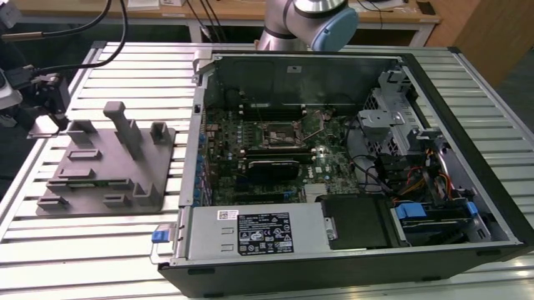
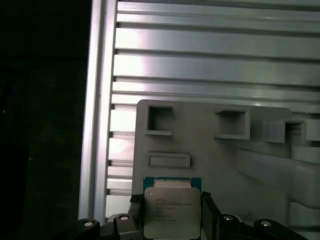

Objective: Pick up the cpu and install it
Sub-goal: 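Pick up the cpu and move it towards the insertion slot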

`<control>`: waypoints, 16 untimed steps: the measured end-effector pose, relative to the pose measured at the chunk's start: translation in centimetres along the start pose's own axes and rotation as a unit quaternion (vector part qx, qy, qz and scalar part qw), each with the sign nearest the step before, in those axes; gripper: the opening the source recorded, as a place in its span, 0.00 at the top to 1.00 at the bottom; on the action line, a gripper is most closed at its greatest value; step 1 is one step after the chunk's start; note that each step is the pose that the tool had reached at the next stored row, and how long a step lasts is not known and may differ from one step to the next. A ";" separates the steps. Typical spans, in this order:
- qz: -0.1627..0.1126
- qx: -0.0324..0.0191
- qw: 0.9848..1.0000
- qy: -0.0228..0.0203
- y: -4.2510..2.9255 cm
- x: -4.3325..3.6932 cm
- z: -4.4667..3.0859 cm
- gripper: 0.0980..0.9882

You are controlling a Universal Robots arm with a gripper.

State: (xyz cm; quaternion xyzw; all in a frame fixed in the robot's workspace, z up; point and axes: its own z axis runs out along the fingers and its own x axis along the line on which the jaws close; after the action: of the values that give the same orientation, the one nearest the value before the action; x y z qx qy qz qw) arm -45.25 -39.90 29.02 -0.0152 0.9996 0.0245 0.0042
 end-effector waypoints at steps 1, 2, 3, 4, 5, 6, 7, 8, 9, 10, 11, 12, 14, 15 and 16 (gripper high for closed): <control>0.000 0.000 1.000 0.000 0.01 0.00 -0.11 0.50; 0.000 0.000 1.000 0.000 0.01 0.00 -0.21 0.50; 0.000 0.000 1.000 0.000 0.01 0.00 -0.32 0.50; 0.000 0.000 1.000 0.000 0.02 0.00 -0.42 0.50; 0.000 0.000 1.000 0.000 0.03 0.00 -0.53 0.50; 0.000 0.000 1.000 0.000 0.03 -0.01 -0.63 0.50; 0.000 0.000 1.000 0.000 0.04 -0.01 -0.74 0.50; 0.000 0.000 1.000 0.000 0.04 -0.01 -0.86 0.50; 0.000 0.000 1.000 0.000 0.05 -0.01 -0.96 0.50; 0.000 0.000 1.000 0.000 0.05 -0.01 -1.07 0.50; 0.000 0.000 1.000 0.000 0.06 -0.01 -1.18 0.50; 0.000 0.000 1.000 0.000 0.06 -0.01 -1.28 0.50; 0.000 0.000 1.000 0.000 0.07 -0.01 -1.50 0.50; 0.000 0.000 1.000 0.000 0.08 -0.01 -1.62 0.50; 0.000 0.000 1.000 0.000 0.09 -0.01 -1.74 0.50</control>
State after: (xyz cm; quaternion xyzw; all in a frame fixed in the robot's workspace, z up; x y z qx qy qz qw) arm -45.25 -39.90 30.76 -0.0152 0.9996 0.0244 0.0042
